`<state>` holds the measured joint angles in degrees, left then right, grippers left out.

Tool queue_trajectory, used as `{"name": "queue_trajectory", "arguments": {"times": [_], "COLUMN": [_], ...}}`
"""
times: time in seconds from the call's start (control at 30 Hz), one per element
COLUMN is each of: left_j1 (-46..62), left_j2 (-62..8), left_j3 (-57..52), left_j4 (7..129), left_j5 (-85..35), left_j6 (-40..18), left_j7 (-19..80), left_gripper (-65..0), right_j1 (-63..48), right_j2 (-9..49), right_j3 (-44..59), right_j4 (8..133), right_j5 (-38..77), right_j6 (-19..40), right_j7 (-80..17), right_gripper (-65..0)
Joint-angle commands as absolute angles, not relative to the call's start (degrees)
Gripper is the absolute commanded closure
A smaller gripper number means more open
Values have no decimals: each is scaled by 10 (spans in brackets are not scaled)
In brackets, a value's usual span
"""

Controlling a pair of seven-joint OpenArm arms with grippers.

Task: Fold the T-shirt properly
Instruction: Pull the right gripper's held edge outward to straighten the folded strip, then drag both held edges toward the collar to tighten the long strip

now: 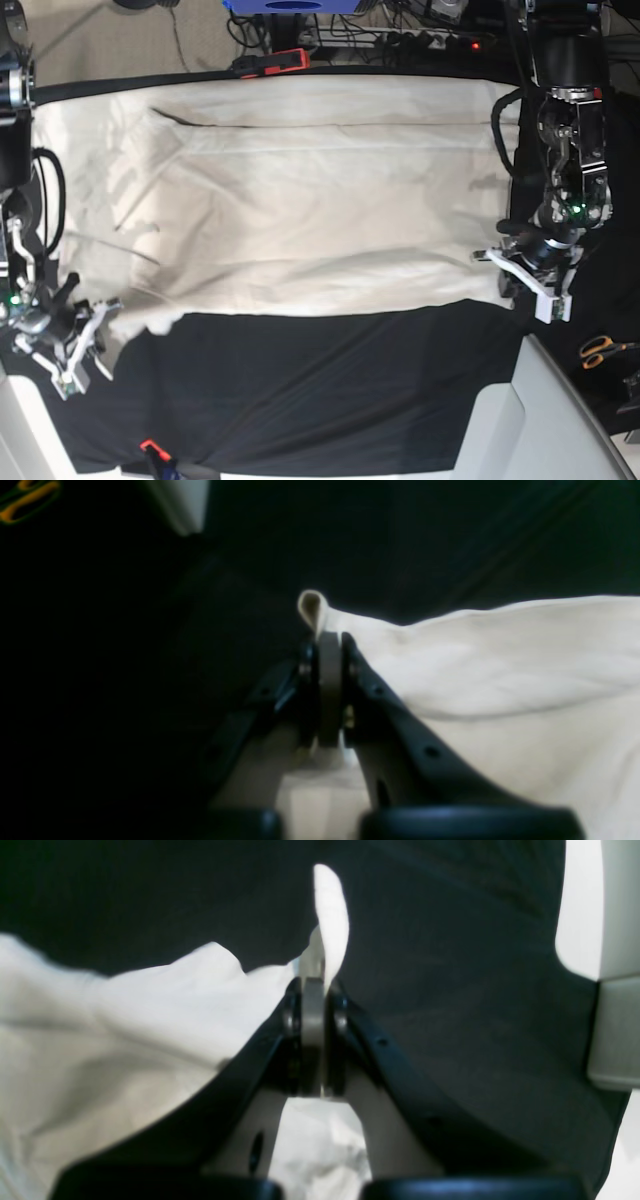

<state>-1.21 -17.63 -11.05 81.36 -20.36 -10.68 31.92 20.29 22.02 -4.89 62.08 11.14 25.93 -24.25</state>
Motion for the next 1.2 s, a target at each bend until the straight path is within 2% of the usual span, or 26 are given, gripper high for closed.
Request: {"name": "queue_trajectory", "arguments": {"times": [0.0,0.4,0.53,0.9,1.0,1.17], "left_j1": [-19,-18,0,71,86,124], "left_j2": [-187,-187,-188,-204,-216,-218], "left_j3": [-114,-115,-114,-108,-107,-107], "left_j4": [826,861,889,909,909,925], "left_j5": [-206,-203,-202,-202,-204,-202], "left_j6": [-107,-108,-109,-111,-112,-148], "left_j7": [305,307,308,329,331,333], "left_gripper": [0,0,0,0,0,0], "right_j1": [211,183,176,70,39,-7], "right_j2": [232,234,234,232,222,211], "right_j3": [-46,-46,-45,-38,-22,0], "right_j4": [633,669,704,821,845,868], "right_j5": [115,114,114,114,115,115], "right_j6": [257,258,258,253,224,219], "right_j7": [-232,-234,-284,-367,-385,-397], "right_gripper": [-2,-2,-2,0,0,0]}}
